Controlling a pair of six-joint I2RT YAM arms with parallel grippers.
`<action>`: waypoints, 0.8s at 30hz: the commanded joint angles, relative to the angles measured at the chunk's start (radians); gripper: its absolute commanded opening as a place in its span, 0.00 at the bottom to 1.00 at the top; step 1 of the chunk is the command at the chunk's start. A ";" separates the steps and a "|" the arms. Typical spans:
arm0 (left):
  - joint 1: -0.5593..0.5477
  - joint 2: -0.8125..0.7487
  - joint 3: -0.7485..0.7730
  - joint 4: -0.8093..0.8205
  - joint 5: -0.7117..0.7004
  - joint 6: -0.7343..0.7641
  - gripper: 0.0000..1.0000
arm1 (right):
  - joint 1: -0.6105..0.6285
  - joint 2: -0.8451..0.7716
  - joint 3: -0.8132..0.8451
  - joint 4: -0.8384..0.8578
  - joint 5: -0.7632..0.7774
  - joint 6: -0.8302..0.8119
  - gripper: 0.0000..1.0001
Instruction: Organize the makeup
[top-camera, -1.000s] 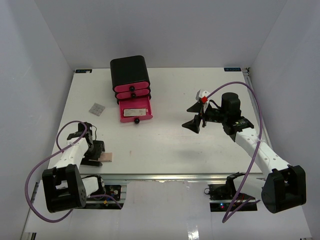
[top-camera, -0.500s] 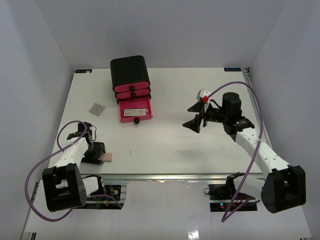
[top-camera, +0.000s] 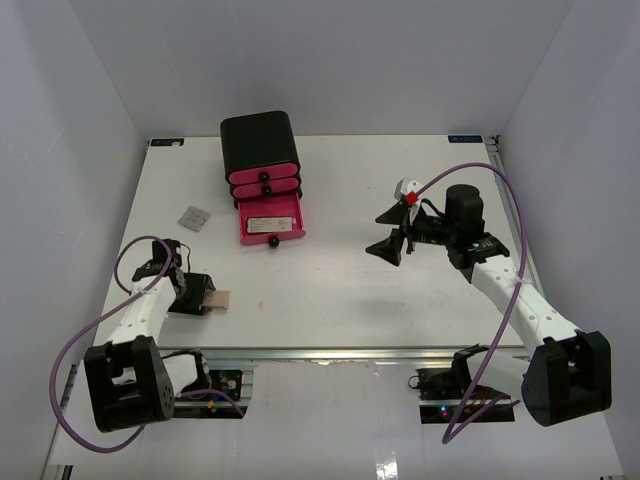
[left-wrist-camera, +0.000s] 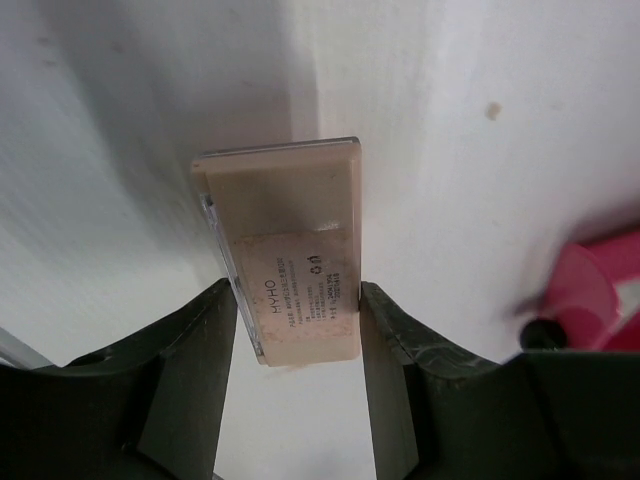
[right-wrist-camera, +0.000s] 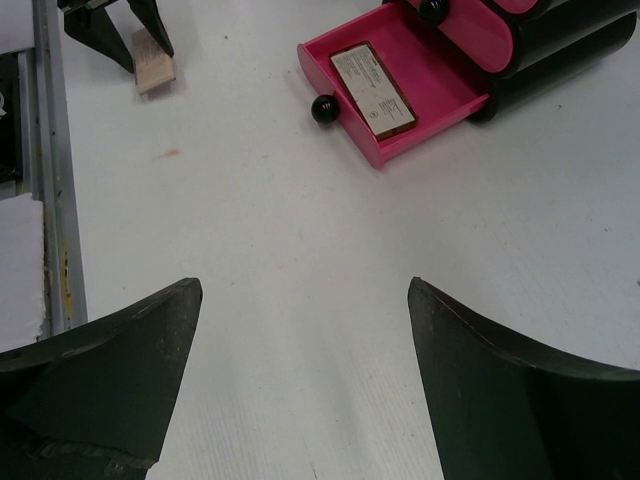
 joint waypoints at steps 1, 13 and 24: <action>-0.016 -0.047 0.135 0.064 0.142 -0.012 0.14 | -0.011 0.002 -0.009 0.044 -0.018 0.005 0.90; -0.289 0.317 0.488 0.205 0.113 -0.207 0.13 | -0.035 0.019 -0.010 0.042 -0.009 -0.006 0.90; -0.364 0.545 0.667 0.229 0.046 -0.311 0.17 | -0.044 0.036 -0.013 0.042 -0.015 -0.010 0.90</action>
